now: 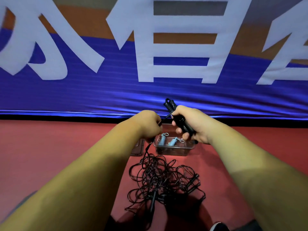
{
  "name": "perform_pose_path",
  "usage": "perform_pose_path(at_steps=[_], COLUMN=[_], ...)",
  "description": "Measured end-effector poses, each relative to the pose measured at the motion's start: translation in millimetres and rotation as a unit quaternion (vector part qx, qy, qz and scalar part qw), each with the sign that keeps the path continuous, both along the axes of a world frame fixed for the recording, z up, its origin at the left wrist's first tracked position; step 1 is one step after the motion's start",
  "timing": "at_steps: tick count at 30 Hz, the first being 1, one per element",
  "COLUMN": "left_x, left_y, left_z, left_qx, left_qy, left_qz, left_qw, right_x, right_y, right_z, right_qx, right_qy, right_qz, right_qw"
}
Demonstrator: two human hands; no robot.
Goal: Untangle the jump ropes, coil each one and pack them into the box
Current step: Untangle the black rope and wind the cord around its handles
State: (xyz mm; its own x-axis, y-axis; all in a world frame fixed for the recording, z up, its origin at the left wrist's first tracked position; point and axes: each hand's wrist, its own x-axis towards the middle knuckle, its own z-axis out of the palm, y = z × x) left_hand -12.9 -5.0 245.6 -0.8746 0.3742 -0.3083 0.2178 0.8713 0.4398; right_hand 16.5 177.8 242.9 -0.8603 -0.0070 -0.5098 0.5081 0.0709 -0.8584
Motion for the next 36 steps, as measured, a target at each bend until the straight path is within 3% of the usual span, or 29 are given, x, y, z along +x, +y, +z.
perform_pose_path(at_steps=[3,8,11,15,22,29,32,36], left_x=[-1,2,-2,-4,-11,-9,-8,-4], left_y=[1,-6,-13,-17,-13,-14,-22,-22], left_z=[-1,13,17,15,-2,-13,-6,5], left_qx=[0.035,0.275,0.339,0.244,0.048,0.121,0.125,0.122], left_qy=[0.018,-0.112,-0.137,-0.108,0.023,-0.098,-0.098,-0.088], left_qz=[0.022,0.058,0.038,-0.027,-0.003,0.008,-0.044,-0.099], left_qw=[0.999,0.953,0.93,0.963,0.999,0.988,0.986,0.984], right_x=[-2,-6,-8,-7,-1,13,20,25], right_y=[-1,6,12,12,6,2,7,2], right_z=[1,-2,-2,2,10,20,20,16], right_qx=[-0.006,-0.04,-0.056,-0.078,-0.099,-0.105,-0.088,0.026], right_qy=[0.016,0.0,-0.016,-0.014,0.005,-0.053,-0.112,-0.206], right_qz=[-0.012,-0.063,-0.066,-0.06,-0.002,0.174,0.283,0.399], right_qw=[1.0,0.997,0.996,0.995,0.995,0.978,0.948,0.893])
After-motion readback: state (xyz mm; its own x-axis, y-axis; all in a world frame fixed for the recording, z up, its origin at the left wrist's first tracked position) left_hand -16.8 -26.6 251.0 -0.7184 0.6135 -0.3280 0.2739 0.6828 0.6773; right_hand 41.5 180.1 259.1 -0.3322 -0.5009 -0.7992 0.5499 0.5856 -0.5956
